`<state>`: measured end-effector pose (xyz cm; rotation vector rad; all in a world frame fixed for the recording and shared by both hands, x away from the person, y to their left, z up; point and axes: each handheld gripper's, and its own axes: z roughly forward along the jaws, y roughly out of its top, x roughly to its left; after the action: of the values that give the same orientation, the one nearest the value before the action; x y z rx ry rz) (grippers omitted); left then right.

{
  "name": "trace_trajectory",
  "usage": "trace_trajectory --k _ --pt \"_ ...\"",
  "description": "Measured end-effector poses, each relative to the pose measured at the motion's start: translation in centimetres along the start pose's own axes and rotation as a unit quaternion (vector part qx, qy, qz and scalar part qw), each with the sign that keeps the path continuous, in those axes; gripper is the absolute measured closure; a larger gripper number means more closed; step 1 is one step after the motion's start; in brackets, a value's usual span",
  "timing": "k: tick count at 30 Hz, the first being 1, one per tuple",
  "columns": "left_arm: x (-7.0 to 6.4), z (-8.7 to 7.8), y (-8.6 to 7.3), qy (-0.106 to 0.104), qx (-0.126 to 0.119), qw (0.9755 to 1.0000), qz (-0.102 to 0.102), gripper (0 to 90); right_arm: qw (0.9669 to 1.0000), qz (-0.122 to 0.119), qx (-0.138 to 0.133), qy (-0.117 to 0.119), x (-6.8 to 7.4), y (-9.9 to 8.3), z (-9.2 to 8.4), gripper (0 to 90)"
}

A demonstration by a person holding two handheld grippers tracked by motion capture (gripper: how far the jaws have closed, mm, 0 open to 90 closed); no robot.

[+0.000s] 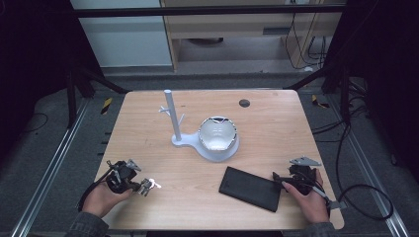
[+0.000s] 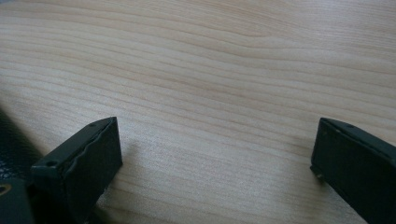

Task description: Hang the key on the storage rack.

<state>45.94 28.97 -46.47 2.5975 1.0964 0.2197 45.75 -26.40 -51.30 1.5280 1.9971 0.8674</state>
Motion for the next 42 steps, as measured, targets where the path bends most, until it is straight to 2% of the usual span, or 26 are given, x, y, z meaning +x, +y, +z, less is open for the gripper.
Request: trace_trajectory --k 2,3,5,10,14,19,25,27,36,38,40,41,42 --pt "0.0 -0.2 0.0 0.000 -0.005 1.0000 -0.001 90.0 1.0000 -0.002 0.000 0.000 0.0 0.0 0.0 1.9" --pt "0.2 -0.6 0.0 -0.007 -0.016 0.9998 -0.002 90.0 1.0000 -0.002 0.001 0.000 0.0 0.0 0.0 1.8" --pt "0.3 -1.1 0.0 0.000 -0.020 0.9998 -0.005 90.0 1.0000 -0.002 0.001 0.001 0.0 0.0 0.0 1.5" --pt "0.6 -2.5 0.2 -0.005 -0.036 0.9993 -0.007 90.0 1.0000 -0.001 0.001 0.001 0.1 0.0 0.1 1.4" --pt "0.3 -4.3 1.1 0.003 -0.044 0.9990 0.006 90.0 1.0000 -0.001 0.001 0.002 0.1 0.1 0.1 1.2" --pt "0.2 -6.3 2.5 0.011 -0.052 0.9984 0.018 90.0 1.0000 -0.004 0.003 0.000 0.1 0.2 0.3 0.3" --pt "0.1 -8.2 4.3 0.024 -0.046 0.9981 0.034 90.0 1.0000 -0.005 0.002 0.001 0.0 0.3 0.3 0.3" --pt "0.0 -9.0 5.5 0.030 -0.050 0.9975 0.039 90.0 1.0000 -0.004 0.002 0.001 0.0 0.3 0.3 0.3" --pt "0.3 -10.1 8.5 0.030 -0.047 0.9971 0.052 90.0 1.0000 -0.004 0.002 0.001 0.0 0.3 0.4 0.3" --pt "0.2 -10.9 9.5 0.038 -0.049 0.9964 0.058 90.0 1.0000 -0.006 0.003 0.000 0.0 0.4 0.4 0.3" --pt "0.1 -11.3 9.9 0.045 -0.052 0.9959 0.058 90.0 1.0000 -0.005 0.003 0.000 0.0 0.4 0.4 0.3" --pt "-0.1 -12.2 10.6 0.046 -0.056 0.9951 0.068 90.0 1.0000 -0.005 0.003 0.000 0.0 0.4 0.5 0.3" --pt "-0.1 -12.2 10.6 0.046 -0.056 0.9951 0.068 90.0 1.0000 -0.005 0.003 0.000 0.0 0.4 0.5 0.3"
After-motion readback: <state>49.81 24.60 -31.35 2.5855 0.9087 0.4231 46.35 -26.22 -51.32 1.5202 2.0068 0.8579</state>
